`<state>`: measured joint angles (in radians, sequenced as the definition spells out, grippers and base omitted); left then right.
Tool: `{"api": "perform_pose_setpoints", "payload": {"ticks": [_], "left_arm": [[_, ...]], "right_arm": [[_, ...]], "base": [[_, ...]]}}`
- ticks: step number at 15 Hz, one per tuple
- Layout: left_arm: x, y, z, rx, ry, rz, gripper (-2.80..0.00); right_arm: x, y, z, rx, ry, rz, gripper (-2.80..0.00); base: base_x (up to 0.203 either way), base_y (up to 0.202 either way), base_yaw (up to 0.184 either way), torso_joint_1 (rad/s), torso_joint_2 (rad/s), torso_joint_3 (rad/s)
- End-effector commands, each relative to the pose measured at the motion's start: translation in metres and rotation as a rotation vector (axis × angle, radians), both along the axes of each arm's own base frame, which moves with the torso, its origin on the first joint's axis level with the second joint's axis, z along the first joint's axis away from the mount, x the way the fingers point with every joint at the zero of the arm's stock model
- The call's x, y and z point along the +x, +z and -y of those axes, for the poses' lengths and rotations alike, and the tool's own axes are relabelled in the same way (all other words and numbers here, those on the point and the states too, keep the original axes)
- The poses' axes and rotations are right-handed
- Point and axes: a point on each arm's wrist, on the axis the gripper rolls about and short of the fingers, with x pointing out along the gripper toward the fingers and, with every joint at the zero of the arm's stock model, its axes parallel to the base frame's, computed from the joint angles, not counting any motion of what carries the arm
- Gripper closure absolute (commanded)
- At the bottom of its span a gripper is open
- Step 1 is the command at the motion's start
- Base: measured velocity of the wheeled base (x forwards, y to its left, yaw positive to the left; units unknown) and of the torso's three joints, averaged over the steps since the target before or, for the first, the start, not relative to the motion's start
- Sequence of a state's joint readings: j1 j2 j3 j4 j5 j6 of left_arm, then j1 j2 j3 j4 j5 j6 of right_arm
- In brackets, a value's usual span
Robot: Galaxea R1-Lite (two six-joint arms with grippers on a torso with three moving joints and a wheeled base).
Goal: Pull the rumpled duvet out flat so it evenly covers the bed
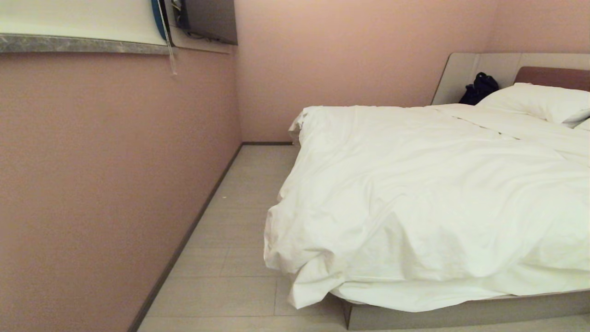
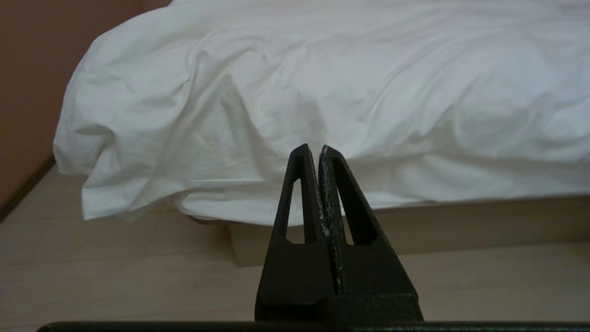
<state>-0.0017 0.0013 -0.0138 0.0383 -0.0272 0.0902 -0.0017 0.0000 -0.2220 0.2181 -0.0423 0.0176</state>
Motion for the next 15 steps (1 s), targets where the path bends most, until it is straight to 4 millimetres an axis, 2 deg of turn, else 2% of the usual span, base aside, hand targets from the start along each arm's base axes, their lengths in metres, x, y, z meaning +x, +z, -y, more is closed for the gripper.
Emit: {"api": "perform_pose_setpoints", "payload": {"ticks": [1,4,8,12,15], "left_arm": [[0.0,0.0,0.0,0.0,0.0,0.0,0.0],[0.0,0.0,0.0,0.0,0.0,0.0,0.0],[0.0,0.0,0.0,0.0,-0.001,0.0,0.0],[0.0,0.0,0.0,0.0,0.0,0.0,0.0],[0.0,0.0,0.0,0.0,0.0,0.0,0.0]], "right_arm": [[0.004,-0.006,0.0,0.04,-0.006,0.004,0.0],[0.012,-0.012,0.001,-0.026,-0.035,0.055,0.0],[0.018,-0.025,0.001,-0.063,-0.03,0.038,0.0],[0.018,-0.027,0.0,-0.07,0.011,0.029,0.0],[0.021,-0.036,-0.002,-0.153,0.075,0.0,0.0]], "base": [[0.0,0.0,0.0,0.0,0.0,0.0],[0.0,0.0,0.0,0.0,0.0,0.0],[0.0,0.0,0.0,0.0,0.0,0.0],[0.0,0.0,0.0,0.0,0.0,0.0],[0.0,0.0,0.0,0.0,0.0,0.0]]}}
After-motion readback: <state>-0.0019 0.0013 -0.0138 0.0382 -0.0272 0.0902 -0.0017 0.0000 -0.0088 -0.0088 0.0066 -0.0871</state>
